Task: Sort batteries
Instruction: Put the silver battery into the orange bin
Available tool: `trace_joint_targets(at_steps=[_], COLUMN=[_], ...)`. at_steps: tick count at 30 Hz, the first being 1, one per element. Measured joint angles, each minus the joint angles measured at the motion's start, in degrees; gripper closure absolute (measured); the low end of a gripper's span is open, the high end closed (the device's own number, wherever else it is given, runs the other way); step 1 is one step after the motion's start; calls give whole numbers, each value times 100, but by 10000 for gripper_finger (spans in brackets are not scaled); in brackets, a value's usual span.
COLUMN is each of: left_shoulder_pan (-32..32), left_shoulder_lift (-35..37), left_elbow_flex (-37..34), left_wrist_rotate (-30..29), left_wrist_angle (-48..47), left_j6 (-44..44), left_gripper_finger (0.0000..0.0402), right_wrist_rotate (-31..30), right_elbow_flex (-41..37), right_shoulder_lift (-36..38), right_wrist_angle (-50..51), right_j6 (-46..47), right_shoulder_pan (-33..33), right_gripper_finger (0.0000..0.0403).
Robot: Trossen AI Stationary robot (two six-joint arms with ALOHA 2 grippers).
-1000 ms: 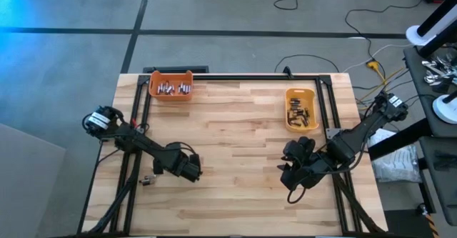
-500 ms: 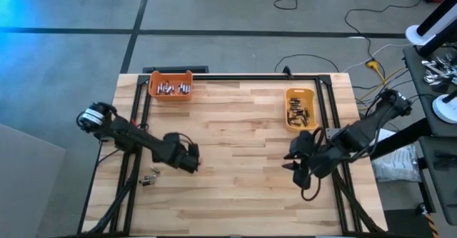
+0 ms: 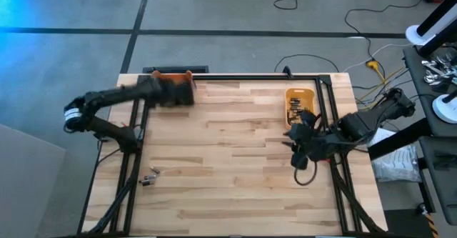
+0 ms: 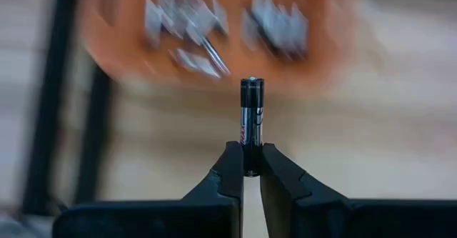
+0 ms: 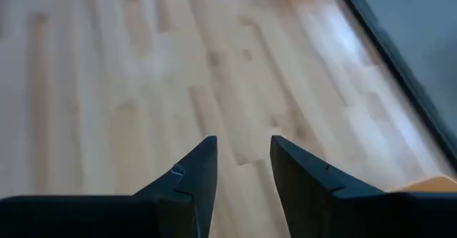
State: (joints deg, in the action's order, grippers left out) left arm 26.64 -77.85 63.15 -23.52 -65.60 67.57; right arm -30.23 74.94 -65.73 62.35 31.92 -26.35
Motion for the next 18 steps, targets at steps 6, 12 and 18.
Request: trace_joint_targets(at_steps=[6,12,18], left_shoulder_pan=[2425,2985,2976], left_shoulder_lift=[-580,-1588,-2708], left_elbow_flex=[241,374,1051], left_wrist_rotate=[741,1349,1357], left_wrist_angle=[604,1308,1061], left_j6=[-2027,-2849,-3445], left_gripper_finger=[396,396,396], right_wrist_rotate=[404,589,992], right_elbow_flex=[0,-11,-17], right_shoulder_lift=[7,0,0], right_wrist_angle=[205,380,374], right_j6=[-49,-407,-572], right_shoulder_pan=[1023,2293,3152], right_gripper_finger=[245,219,209])
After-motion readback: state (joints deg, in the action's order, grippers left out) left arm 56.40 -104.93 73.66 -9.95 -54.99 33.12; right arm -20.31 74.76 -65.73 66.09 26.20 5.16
